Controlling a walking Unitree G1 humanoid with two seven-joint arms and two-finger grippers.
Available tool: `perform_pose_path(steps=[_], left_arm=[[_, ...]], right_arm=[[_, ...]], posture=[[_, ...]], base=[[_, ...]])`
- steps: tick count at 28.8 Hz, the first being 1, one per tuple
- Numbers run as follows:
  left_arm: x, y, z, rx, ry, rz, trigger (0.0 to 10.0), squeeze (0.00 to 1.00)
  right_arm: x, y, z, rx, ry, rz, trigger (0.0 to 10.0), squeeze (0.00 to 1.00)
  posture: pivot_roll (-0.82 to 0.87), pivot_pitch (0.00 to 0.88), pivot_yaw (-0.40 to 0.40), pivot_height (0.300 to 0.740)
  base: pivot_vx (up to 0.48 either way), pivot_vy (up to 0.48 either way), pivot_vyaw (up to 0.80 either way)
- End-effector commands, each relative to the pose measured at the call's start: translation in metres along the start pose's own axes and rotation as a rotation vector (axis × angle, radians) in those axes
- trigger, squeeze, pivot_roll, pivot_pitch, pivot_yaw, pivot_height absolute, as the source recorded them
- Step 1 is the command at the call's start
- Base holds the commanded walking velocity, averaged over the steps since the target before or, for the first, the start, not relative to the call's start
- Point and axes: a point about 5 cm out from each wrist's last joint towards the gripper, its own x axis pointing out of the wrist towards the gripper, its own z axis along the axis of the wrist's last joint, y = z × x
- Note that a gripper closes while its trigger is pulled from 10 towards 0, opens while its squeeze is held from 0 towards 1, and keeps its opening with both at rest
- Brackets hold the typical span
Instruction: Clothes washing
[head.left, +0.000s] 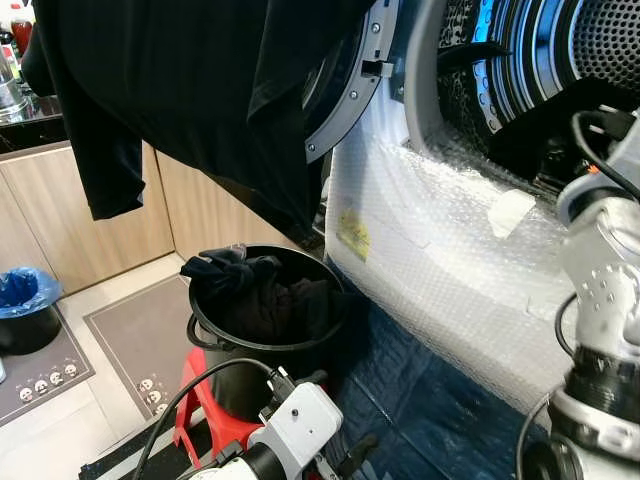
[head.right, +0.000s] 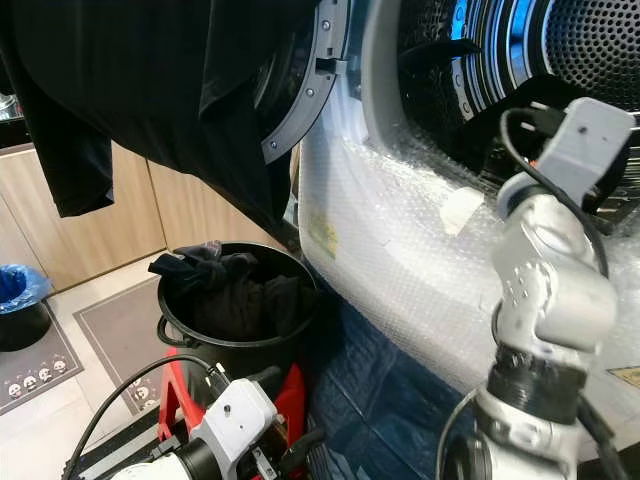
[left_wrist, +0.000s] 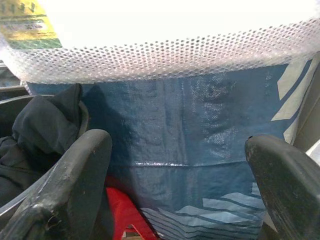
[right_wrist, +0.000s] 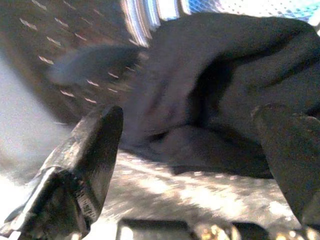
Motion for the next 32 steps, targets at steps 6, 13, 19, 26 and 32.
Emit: perform_pose_path(steps=[6,13,19,26,32], left_arm=[[0.001,0.003,0.001,0.006,-0.024,-0.018,10.0,0.00],[0.002,0.009,0.002,0.027,-0.035,0.004,10.0,0.00],[0.002,0.013,0.003,0.042,-0.054,0.026,10.0,0.00],[-0.001,0.019,0.002,0.082,-0.055,0.056,10.0,0.00],[-0.008,0.026,0.000,0.118,-0.040,0.085,10.0,0.00]], right_arm=[[-0.023,0.023,-0.002,0.221,-0.126,0.334,10.0,0.00],[-0.049,0.034,-0.023,0.546,-0.076,0.655,10.0,0.00],[-0.071,0.035,-0.051,0.551,0.092,0.898,10.0,0.00],[-0.106,0.020,-0.094,0.408,0.433,1.216,10.0,0.00],[-0.114,-0.001,-0.123,0.229,0.622,1.274,10.0,0.00]], posture=[[0.05,0.000,-0.108,0.740],[0.06,0.000,-0.097,0.740],[0.06,0.000,-0.094,0.740],[0.08,0.000,-0.092,0.740],[0.09,0.000,-0.091,0.740]], base=[[0.000,0.000,0.00],[0.000,0.000,0.00],[0.000,0.000,0.00],[0.000,0.000,0.00],[0.000,0.000,0.00]])
